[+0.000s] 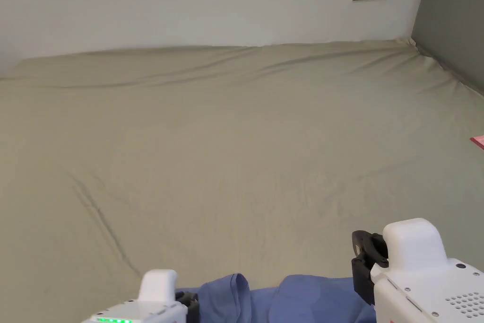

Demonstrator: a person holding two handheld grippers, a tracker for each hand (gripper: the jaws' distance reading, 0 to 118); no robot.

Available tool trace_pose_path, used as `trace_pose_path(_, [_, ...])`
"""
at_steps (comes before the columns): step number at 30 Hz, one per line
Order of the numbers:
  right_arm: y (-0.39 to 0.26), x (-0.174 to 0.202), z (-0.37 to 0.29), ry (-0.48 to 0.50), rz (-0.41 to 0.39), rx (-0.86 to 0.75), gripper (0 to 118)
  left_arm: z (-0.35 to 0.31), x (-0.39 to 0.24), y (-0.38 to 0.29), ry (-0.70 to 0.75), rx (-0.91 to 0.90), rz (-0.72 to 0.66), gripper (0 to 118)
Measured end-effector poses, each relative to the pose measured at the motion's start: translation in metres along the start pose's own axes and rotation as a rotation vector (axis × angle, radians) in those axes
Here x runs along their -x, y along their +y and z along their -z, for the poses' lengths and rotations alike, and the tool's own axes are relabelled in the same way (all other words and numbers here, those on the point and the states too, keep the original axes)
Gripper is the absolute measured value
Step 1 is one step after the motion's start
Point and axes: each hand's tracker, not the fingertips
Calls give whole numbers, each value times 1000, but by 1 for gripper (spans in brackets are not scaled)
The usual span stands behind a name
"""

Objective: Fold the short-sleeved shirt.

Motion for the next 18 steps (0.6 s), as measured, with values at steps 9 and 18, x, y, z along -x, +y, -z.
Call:
trace_pose_path(9, [0,4,-10,4,-11,9,2,44,-69,-35,144,-7,218,0])
trace_pose_path(18, [1,8,-1,19,-6,16,2,36,-81,-31,-149,-9,143,0])
